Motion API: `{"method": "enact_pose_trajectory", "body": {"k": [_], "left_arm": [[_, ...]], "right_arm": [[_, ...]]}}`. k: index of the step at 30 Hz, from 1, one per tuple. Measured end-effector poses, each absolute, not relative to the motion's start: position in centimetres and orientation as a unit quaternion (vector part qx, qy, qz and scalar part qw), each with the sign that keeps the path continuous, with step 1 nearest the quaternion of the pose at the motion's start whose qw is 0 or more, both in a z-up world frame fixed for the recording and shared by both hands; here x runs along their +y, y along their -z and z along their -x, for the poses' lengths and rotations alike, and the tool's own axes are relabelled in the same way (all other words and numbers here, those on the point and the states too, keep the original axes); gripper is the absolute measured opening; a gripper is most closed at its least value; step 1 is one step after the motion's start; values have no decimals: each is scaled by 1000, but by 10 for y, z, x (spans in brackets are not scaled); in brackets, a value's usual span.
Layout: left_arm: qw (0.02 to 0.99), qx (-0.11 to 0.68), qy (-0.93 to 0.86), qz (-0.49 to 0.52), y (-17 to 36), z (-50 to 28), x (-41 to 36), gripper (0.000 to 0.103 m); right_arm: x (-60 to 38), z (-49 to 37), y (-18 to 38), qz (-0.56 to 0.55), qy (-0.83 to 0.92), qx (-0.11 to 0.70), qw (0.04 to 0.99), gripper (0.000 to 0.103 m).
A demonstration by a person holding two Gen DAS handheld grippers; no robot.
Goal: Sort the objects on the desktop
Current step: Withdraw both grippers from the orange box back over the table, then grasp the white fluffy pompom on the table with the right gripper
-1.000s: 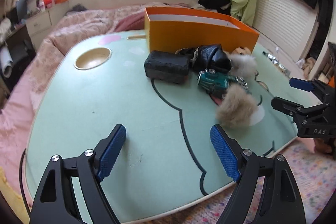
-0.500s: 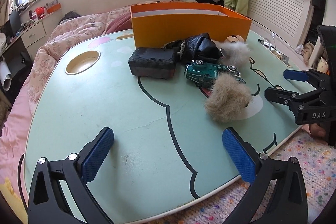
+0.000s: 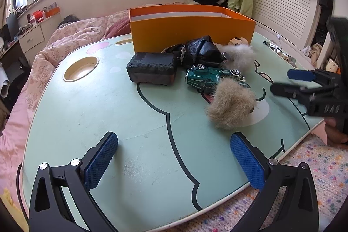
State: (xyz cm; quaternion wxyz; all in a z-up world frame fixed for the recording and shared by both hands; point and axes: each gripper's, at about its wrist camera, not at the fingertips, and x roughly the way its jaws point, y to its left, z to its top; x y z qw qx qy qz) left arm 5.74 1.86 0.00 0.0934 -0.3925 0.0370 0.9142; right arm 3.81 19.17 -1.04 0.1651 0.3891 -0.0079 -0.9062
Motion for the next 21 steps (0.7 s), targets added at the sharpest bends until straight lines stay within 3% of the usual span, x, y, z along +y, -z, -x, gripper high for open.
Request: {"method": "enact_pose_trajectory", "body": {"k": [3, 7, 9, 10, 11, 21], "left_arm": [[94, 37, -914, 392, 0, -57, 18, 103], [94, 37, -914, 392, 0, -57, 18, 103], [95, 37, -915, 391, 0, -57, 19, 103], [95, 37, -915, 391, 0, -57, 18, 103], [95, 37, -915, 391, 0, -58, 19, 103], [96, 37, -915, 389, -1, -57, 20, 103]], "right_arm": [[181, -28, -7, -383, 904, -30, 190, 87], [158, -4, -10, -391, 900, -20, 190, 67], [152, 10, 0, -416, 890, -20, 187, 51], [152, 14, 8, -434, 880, -25, 189, 33], [156, 17, 12, -445, 874, -33, 193, 22], [209, -48, 8, -427, 883, -50, 189, 21]]}}
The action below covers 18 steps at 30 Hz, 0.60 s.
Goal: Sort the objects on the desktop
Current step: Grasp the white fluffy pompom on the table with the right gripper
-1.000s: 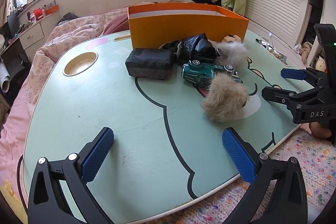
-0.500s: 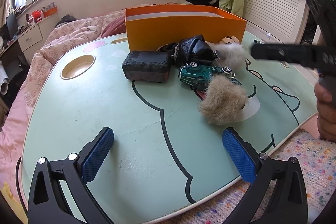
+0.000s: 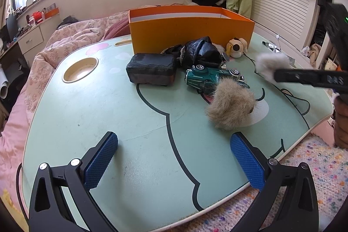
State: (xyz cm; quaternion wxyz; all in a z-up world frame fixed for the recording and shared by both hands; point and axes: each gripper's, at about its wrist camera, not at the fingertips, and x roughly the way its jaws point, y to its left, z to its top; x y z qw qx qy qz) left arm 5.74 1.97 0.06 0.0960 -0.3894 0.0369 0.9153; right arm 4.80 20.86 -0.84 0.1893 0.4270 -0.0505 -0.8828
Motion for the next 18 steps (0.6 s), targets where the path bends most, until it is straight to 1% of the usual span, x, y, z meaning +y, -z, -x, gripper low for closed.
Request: {"method": "enact_pose_trajectory", "body": {"k": [1, 3, 5, 6, 11, 15, 18], "left_arm": [[96, 37, -915, 389, -1, -57, 20, 103], [96, 37, -915, 390, -1, -57, 20, 103], [96, 37, -915, 389, -1, -57, 20, 103], [96, 37, -915, 389, -1, -57, 19, 103], [97, 37, -916, 389, 0, -57, 19, 103], [97, 37, -916, 388, 0, -57, 20, 103], [98, 37, -916, 388, 0, -57, 20, 103]], "right_arm": [[209, -54, 11, -424, 886, -39, 182, 22], [206, -62, 16, -416, 892, -26, 177, 38], [201, -66, 18, -402, 896, -22, 188, 76], [198, -65, 19, -402, 896, -16, 189, 80], [183, -56, 18, -394, 903, 27, 169, 81], [184, -39, 16, -388, 910, 19, 145, 81], [185, -32, 23, -403, 903, 7, 150, 81]]}}
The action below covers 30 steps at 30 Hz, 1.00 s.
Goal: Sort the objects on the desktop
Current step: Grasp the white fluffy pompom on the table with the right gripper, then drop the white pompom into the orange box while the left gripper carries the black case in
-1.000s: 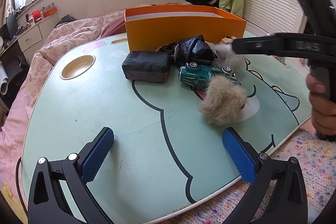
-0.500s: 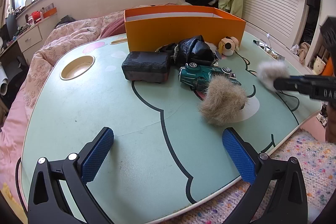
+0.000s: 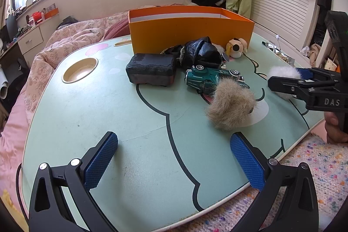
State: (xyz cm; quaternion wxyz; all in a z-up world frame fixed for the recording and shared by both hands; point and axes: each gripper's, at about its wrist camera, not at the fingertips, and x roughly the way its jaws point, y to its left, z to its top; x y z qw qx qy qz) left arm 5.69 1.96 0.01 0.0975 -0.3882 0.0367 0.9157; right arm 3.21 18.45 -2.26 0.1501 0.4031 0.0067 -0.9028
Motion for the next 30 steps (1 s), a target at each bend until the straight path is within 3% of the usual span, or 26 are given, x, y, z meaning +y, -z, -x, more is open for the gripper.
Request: {"method": "enact_pose_trajectory", "body": {"k": [3, 5, 7, 12, 17, 22, 27, 28, 30], "left_arm": [[99, 37, -915, 389, 0, -57, 20, 103], [99, 37, -915, 389, 0, -57, 20, 103], [99, 38, -915, 389, 0, -57, 20, 103], [95, 29, -920, 380, -4, -57, 14, 103], [87, 17, -933, 350, -29, -47, 1, 102], [111, 19, -920, 375, -34, -2, -2, 81], [122, 33, -907, 401, -24, 28, 2, 73], [128, 33, -903, 409, -22, 33, 3, 65], [139, 37, -894, 425, -17, 38, 7, 61]], "right_arm": [[187, -39, 23, -393, 908, 9, 146, 66], [189, -41, 24, -389, 911, 14, 134, 43], [189, -41, 24, -387, 913, 20, 129, 39], [180, -42, 25, -384, 914, 57, 116, 36], [184, -41, 26, -385, 914, 43, 124, 36], [184, -42, 26, -384, 914, 41, 126, 36], [185, -42, 26, -384, 914, 39, 127, 36], [185, -42, 26, -384, 914, 39, 127, 36], [185, -42, 26, -384, 914, 39, 127, 36]]}}
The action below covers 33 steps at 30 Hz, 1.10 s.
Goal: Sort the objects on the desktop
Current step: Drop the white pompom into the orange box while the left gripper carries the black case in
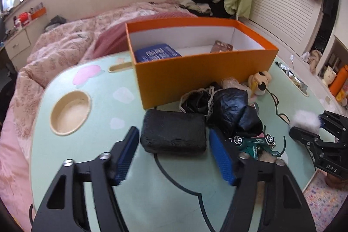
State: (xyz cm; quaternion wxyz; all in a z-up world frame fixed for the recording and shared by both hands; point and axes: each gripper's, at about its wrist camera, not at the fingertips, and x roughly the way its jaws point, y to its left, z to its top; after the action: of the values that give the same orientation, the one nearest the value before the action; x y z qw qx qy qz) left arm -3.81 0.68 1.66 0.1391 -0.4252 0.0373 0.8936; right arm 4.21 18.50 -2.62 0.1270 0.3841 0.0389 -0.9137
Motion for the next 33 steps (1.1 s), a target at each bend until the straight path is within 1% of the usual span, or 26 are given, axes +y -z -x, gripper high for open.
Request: {"method": "enact_pose_trajectory", "body": {"k": [3, 4, 5, 6, 11, 15, 19, 25, 30, 31, 33], "left_arm": [[141, 46, -893, 425, -15, 33, 10, 61], [141, 47, -896, 419, -17, 30, 10, 61], [139, 46, -900, 411, -19, 26, 8, 61], [137, 43, -903, 404, -21, 20, 6, 61], [130, 15, -918, 374, -37, -6, -4, 61], [136, 1, -930, 340, -65, -15, -6, 61], [144, 11, -937, 318, -93, 0, 4, 61], [150, 23, -937, 314, -114, 53, 26, 61], [128, 40, -935, 327, -111, 107, 44, 61], [121, 44, -935, 331, -107, 118, 46, 61], [98, 42, -936, 334, -99, 134, 46, 61]], "right_arm": [[185, -43, 26, -384, 914, 38, 127, 36], [185, -43, 26, -383, 914, 38, 127, 34], [185, -43, 25, -382, 914, 37, 128, 26], [186, -44, 25, -382, 914, 35, 130, 22], [188, -43, 21, -378, 914, 28, 144, 20], [186, -44, 5, -356, 921, 32, 157, 20], [183, -26, -20, -335, 927, 28, 164, 20], [175, 43, -53, -331, 930, 19, 156, 20], [161, 101, -56, -347, 927, 27, 137, 21], [159, 112, -55, -352, 927, 28, 127, 24], [158, 126, -53, -362, 925, 25, 113, 34]]}}
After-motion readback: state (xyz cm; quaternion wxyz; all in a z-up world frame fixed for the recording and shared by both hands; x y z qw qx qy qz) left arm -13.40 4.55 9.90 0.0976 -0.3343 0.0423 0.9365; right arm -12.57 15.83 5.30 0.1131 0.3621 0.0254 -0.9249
